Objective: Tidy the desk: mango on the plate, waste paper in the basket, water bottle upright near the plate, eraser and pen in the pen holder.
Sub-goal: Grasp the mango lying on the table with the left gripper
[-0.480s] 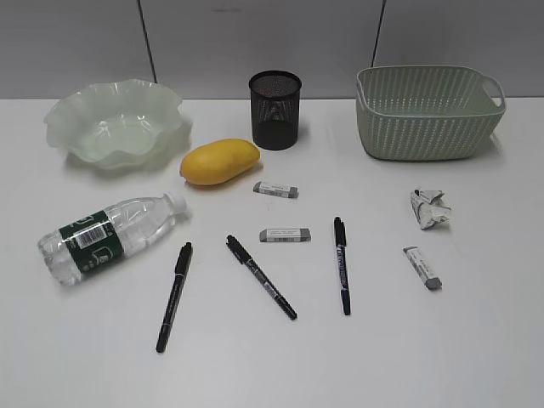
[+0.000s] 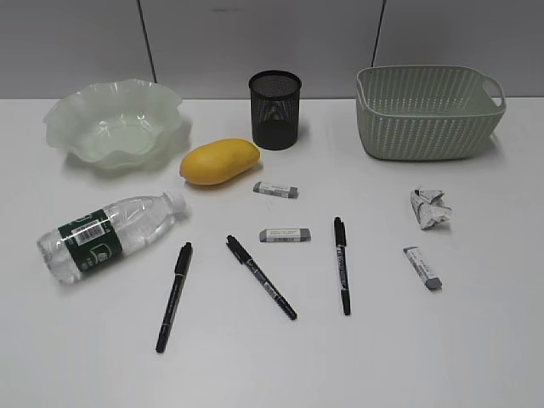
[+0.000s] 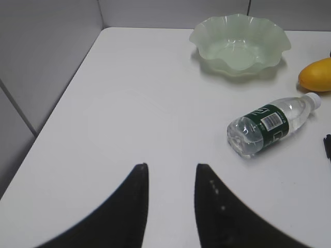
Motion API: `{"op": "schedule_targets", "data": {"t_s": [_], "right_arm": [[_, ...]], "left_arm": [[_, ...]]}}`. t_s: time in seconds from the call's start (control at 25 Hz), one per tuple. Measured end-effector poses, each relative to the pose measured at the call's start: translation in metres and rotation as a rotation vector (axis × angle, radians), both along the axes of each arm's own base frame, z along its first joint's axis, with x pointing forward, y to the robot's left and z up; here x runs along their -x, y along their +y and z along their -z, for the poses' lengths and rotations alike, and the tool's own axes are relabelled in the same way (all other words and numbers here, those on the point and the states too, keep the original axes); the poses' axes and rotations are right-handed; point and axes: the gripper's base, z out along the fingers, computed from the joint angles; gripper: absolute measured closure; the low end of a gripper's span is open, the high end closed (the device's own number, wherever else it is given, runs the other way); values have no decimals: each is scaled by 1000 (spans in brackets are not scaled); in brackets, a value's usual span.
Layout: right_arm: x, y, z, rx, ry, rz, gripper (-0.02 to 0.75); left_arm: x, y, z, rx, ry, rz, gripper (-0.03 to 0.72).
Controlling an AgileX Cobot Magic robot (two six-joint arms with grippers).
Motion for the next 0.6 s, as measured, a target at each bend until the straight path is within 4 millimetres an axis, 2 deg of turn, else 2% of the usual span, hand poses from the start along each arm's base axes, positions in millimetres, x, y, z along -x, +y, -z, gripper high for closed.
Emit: {"op": "schedule_targets", "data": {"t_s": [0.48,0.6], "right_arm": [[0,0,0,0,0,0,229],[0,0,0,0,0,0,229]], "left_arm": [[0,-2,0,16,-1,12,459],[-8,-7,-9,44,-33,64,459]]}}
